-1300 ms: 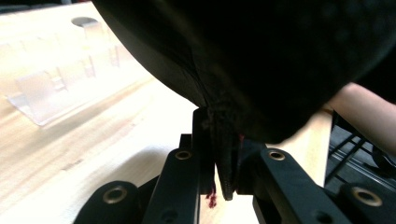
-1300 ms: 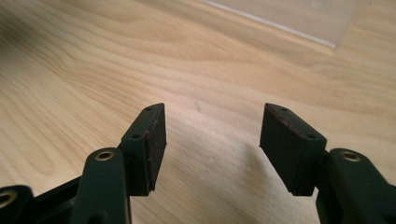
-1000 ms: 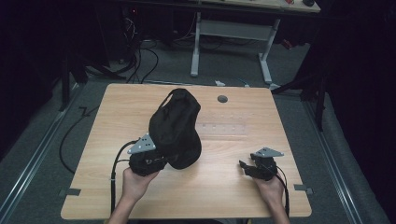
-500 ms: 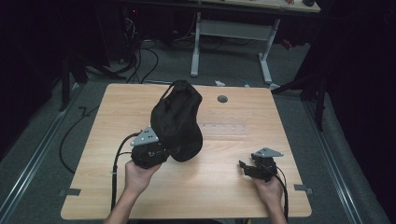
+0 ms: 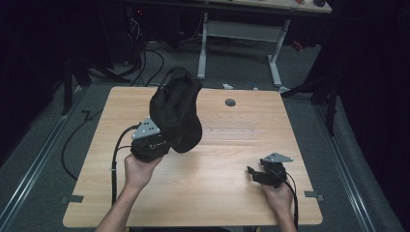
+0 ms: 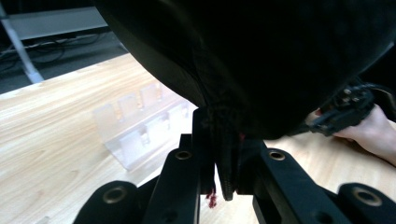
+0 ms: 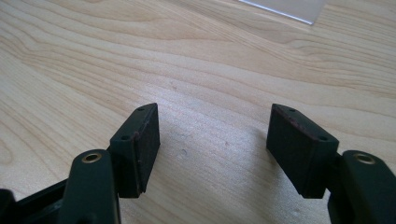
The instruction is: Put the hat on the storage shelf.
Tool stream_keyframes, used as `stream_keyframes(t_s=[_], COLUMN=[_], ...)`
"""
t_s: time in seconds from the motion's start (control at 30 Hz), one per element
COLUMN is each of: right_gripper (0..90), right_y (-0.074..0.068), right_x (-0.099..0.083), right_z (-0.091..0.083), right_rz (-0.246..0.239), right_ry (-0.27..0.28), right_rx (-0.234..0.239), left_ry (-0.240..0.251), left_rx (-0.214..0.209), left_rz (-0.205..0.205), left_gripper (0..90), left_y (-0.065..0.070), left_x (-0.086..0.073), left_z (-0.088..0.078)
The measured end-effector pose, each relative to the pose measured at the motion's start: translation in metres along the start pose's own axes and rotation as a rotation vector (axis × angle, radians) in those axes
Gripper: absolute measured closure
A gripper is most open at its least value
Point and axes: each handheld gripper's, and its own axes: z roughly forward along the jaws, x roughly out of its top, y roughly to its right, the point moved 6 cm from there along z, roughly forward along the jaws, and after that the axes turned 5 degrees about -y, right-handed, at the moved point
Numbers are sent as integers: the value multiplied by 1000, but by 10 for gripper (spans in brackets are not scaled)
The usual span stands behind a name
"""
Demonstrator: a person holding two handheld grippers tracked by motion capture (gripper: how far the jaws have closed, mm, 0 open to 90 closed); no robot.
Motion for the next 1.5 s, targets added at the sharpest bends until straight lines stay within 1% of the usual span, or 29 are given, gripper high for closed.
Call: stream_keyframes(t_s=[0.17, 0.3, 0.33, 0.4, 0.53, 0.6, 0.73, 0.83, 0.87, 0.9, 0.97, 1.1, 1.3, 1.5], right_gripper=[349, 349, 349, 349, 348, 348, 348, 347, 347, 347, 347, 343, 343, 343], right_y=[0, 0, 0, 0, 0, 0, 0, 0, 0, 0, 0, 0, 0, 0], right_x=[0, 0, 0, 0, 0, 0, 0, 0, 0, 0, 0, 0, 0, 0], right_z=[0, 0, 0, 0, 0, 0, 0, 0, 0, 0, 0, 0, 0, 0], right_rz=[2, 4, 4, 4, 4, 3, 2, 2, 2, 3, 4, 4, 4, 4], right_ry=[-1, -1, -2, -2, -2, -2, -1, -1, -1, -2, -2, -2, -2, -2], right_rx=[1, 1, 1, 1, 1, 0, 0, 0, 0, 0, 0, 0, 0, 0], left_ry=[28, 34, 35, 33, 35, 29, 24, 31, 31, 34, 32, 25, 14, 2], left_rx=[31, 57, 69, 82, 98, 114, 144, 163, 164, 161, 165, 179, 209, 222], left_rz=[10, 22, 28, 37, 39, 51, 66, 71, 68, 54, 48, 53, 87, 91], left_gripper=[827, 827, 827, 827, 827, 827, 827, 826, 826, 826, 826, 826, 826, 825], left_y=[-10, -18, -21, -25, -31, -34, -41, -45, -46, -47, -49, -53, -58, -61], left_x=[8, 12, 12, 13, 13, 11, 9, 8, 8, 8, 8, 6, 1, -5], left_z=[6, 16, 20, 25, 35, 40, 47, 51, 52, 53, 55, 61, 67, 74])
